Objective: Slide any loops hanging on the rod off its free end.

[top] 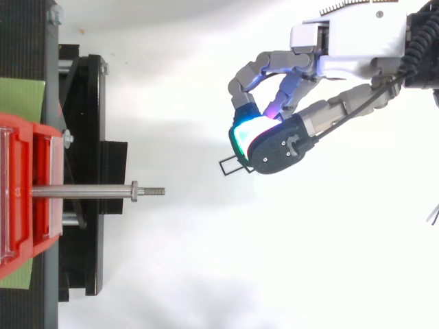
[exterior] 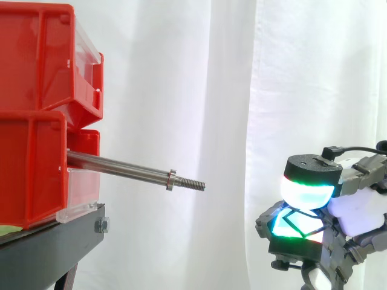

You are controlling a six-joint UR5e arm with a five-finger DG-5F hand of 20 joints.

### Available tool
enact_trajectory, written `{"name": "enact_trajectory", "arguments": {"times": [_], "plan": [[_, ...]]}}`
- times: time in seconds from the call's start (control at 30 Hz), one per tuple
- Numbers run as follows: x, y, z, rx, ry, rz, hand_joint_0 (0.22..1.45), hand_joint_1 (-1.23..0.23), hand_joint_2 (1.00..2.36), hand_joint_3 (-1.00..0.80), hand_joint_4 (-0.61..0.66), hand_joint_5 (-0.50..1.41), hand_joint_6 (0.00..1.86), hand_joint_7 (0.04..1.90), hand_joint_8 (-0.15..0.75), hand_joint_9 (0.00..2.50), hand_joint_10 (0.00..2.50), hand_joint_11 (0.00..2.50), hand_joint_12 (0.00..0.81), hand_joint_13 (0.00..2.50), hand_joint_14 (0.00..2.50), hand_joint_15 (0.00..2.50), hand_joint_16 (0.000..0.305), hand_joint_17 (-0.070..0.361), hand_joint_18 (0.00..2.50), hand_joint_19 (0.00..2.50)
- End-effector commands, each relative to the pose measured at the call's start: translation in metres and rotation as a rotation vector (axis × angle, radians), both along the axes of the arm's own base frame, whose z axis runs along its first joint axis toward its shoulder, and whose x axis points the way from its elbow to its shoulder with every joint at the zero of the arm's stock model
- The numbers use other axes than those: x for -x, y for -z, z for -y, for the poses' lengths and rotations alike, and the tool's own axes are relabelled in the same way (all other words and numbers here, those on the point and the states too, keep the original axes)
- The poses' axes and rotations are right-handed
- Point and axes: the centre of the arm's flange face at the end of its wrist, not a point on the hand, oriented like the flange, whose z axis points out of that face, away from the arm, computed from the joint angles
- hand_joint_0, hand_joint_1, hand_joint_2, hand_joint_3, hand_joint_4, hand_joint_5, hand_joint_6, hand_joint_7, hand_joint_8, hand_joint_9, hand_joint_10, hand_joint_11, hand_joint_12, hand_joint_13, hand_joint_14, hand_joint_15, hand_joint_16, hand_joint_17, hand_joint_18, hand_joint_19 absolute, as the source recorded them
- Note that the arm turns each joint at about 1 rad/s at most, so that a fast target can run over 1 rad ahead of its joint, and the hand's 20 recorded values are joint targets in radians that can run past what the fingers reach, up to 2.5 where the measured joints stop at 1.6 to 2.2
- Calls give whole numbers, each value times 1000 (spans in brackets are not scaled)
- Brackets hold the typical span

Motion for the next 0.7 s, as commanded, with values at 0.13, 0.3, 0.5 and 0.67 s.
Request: {"name": "enact_trajectory", "arguments": {"times": [0.13,0.3,0.5,0.67], "plan": [[1,0,0,0,0,-6,585,-718,1007,-415,171,-189,849,1284,299,915,10,308,264,841,5,136,43,96,746,335],[1,0,0,0,0,-6,595,-706,1002,-476,168,-187,847,1282,298,922,10,320,263,843,5,129,42,95,747,333],[1,0,0,0,0,-6,582,-752,1000,-500,170,-187,845,1277,299,920,10,316,266,848,5,135,43,97,757,323],[1,0,0,0,0,-6,572,-766,1000,-500,174,-186,845,1256,293,915,9,310,266,848,5,133,43,97,760,321]]}}
